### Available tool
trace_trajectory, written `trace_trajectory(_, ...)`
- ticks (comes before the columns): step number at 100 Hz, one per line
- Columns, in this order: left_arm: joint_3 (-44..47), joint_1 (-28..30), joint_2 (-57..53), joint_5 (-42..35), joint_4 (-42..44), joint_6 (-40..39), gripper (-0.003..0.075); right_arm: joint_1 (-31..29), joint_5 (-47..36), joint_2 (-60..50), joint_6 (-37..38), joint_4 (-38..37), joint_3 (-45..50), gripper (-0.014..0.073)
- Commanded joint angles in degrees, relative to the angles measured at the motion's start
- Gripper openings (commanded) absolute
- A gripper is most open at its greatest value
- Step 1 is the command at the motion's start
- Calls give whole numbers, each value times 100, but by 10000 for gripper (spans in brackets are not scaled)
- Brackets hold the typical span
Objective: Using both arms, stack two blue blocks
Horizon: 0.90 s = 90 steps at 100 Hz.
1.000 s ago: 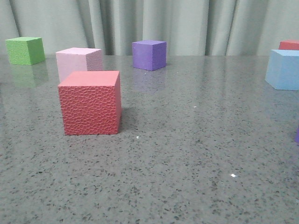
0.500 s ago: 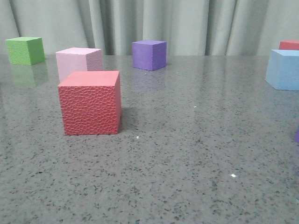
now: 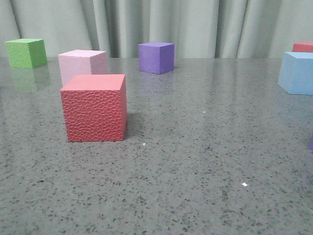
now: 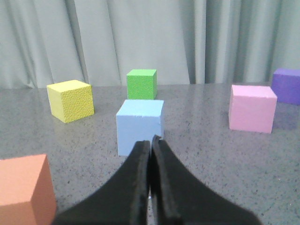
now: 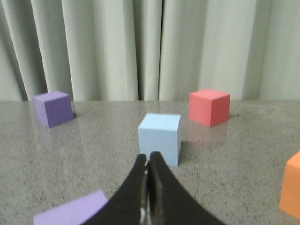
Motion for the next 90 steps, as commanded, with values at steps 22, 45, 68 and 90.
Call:
trace_trajectory(22, -1682, 14, 818, 1469, -113, -56, -19, -42, 1163, 1008, -47, 28, -1606, -69)
trace_trajectory(45, -3000, 14, 1984, 2969, -260, -56, -19, -42, 2426, 1872, -47, 442, -2664, -69)
trace_trajectory(68, -4093, 14, 3157, 4163, -467, -56, -19, -42, 3293, 2546, -47, 693, -3392, -69)
trace_trajectory(90, -4600, 14, 3966, 4799, -511, -56, -19, -42, 3502, 2766, -47, 693, -3548, -69)
